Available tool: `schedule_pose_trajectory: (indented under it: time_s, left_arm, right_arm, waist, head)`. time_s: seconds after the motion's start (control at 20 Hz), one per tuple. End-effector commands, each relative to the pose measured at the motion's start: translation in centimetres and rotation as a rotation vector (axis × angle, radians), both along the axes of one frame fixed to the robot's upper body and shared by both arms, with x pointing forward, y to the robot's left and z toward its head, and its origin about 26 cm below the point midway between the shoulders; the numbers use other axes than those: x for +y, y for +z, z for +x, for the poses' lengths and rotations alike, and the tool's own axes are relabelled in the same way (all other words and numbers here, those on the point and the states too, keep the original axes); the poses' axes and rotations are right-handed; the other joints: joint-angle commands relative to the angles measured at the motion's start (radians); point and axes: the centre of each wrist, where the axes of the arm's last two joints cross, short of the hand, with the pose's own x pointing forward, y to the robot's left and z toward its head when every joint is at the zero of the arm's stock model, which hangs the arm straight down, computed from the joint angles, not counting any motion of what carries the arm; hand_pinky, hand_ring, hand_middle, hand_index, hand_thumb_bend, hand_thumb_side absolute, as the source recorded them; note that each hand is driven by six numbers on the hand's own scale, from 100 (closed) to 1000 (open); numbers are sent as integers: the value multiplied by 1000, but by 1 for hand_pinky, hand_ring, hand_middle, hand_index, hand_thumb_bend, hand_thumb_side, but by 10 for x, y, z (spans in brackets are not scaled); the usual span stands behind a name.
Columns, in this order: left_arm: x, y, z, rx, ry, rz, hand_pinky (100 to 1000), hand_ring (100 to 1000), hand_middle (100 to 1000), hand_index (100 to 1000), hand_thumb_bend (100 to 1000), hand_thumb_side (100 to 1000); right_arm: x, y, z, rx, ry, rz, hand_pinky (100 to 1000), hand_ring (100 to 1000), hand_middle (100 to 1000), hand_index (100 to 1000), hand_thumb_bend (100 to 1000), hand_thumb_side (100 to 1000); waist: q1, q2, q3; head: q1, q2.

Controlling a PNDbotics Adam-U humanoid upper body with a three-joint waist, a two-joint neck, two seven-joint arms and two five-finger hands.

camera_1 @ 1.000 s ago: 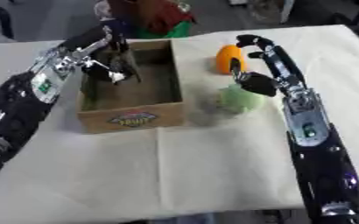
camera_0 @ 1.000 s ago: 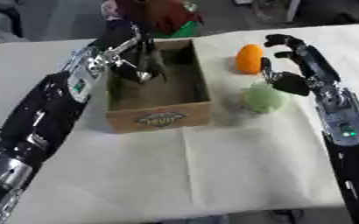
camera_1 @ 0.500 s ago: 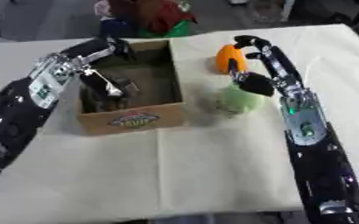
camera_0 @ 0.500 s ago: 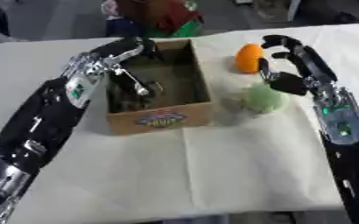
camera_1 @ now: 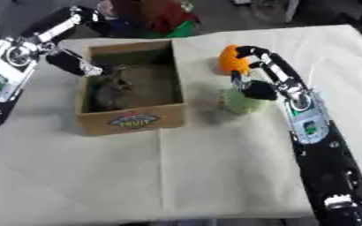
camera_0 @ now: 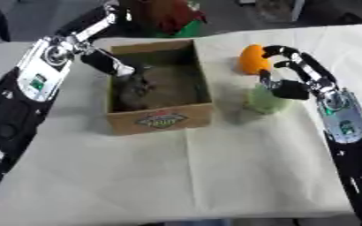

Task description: Pick up objects on the table and place them in the box.

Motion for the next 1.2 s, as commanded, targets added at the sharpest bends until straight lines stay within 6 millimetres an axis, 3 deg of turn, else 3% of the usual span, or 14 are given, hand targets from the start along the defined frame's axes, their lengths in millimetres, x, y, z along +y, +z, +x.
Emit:
schedule_pose_trajectory:
  time_s: [0.05,0.4,0.45,0.5,0.55,0.6,0.65,0.7,0.75,0.85,0.95,1.2]
  left_arm:
    - [23,32,-29,-72,32,-121,774,634,639,726,523,100]
    - [52,13,-71,-30,145,-252,770,622,627,718,486,100]
    - [56,9,-74,-19,162,-262,769,619,624,716,479,100]
    - [58,6,-77,-11,174,-271,769,619,624,716,478,100]
    - [60,3,-79,-5,185,-278,768,618,623,716,474,100]
    - [61,1,-81,-1,193,-285,768,618,623,715,472,100]
    - [62,-1,-82,3,200,-292,766,616,622,715,467,100]
    - [63,-2,-83,5,206,-298,766,616,622,715,467,100]
    - [64,-3,-84,6,212,-304,765,615,622,714,460,100]
    - [64,-4,-84,7,218,-312,764,615,621,714,462,100]
    - [64,-5,-85,6,220,-320,763,614,621,714,458,100]
    - [64,-7,-86,10,225,-335,762,613,620,713,455,100]
  right_arm:
    - [-20,3,3,20,-34,-128,860,1000,829,920,100,201]
    - [-38,-16,1,106,-59,-297,812,974,819,896,100,230]
    - [-39,-17,1,112,-58,-317,703,882,765,860,100,265]
    - [-39,-17,1,112,-56,-336,666,851,743,846,100,274]
    - [-40,-15,1,106,-57,-350,495,685,588,741,100,328]
    - [-40,-13,1,92,-61,-357,472,660,566,724,100,302]
    - [-40,-10,2,65,-78,-352,306,499,386,557,100,292]
    - [-39,-6,2,30,-102,-339,273,471,343,522,100,286]
    - [-38,-2,2,-16,-132,-312,156,373,201,383,100,314]
    - [-34,4,2,-98,-185,-253,100,298,108,278,100,229]
    - [-28,13,3,-186,-229,-173,100,238,100,197,100,201]
    - [1,38,6,-316,-219,-40,100,219,100,183,100,176]
  waist:
    - [-2,-15,10]
    - [-5,-16,42]
    - [-5,-16,45]
    - [-6,-17,48]
    - [-6,-17,50]
    - [-6,-17,51]
    - [-7,-17,52]
    - [-7,-17,53]
    - [-7,-17,53]
    - [-7,-17,54]
    - [-8,-18,56]
    - [-7,-22,69]
  head:
    - [-14,5]
    - [-34,5]
    - [-36,5]
    - [-37,5]
    - [-38,5]
    - [-39,5]
    - [-40,5]
    - [-40,5]
    - [-41,5]
    - [-42,5]
    - [-42,5]
    - [-46,5]
